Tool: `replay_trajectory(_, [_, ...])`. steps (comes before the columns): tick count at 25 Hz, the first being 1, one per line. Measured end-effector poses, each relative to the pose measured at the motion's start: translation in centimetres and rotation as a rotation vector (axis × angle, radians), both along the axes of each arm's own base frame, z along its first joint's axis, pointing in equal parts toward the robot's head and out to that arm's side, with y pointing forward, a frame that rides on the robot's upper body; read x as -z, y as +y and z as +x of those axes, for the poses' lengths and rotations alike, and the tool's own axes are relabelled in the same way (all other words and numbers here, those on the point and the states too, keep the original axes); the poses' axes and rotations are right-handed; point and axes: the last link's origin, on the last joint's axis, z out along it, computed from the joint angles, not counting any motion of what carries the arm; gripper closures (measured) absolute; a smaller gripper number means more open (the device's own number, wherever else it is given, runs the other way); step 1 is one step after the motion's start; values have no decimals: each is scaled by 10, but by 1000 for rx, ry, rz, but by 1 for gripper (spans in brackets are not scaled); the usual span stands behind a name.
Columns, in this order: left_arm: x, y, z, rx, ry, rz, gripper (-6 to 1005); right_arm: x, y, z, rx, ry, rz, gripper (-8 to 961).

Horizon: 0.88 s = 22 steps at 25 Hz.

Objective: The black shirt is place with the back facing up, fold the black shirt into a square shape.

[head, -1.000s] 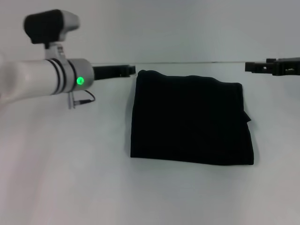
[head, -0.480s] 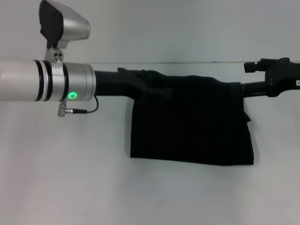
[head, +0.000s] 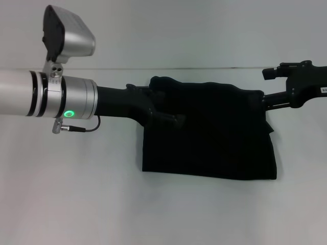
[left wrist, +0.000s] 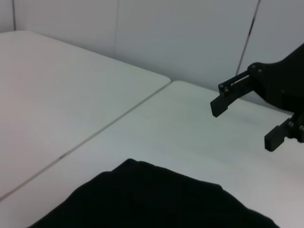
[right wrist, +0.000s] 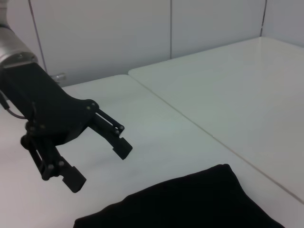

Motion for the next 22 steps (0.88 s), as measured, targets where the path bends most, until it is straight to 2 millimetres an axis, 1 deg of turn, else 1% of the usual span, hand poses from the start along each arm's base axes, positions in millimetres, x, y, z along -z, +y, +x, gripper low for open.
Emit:
replay_trajectory(1, [-1,0,0,-4,-8,4,91,1,0,0,0,0,2,26])
replay_trajectory(13, [-1,-3,5,-5,-26,-28,85,10,-4,0,2,-4,-24,26])
replay_trajectory(22, [2,-8,2,27,-9,-45,90,16,-10,3,-3,-14,-53,26])
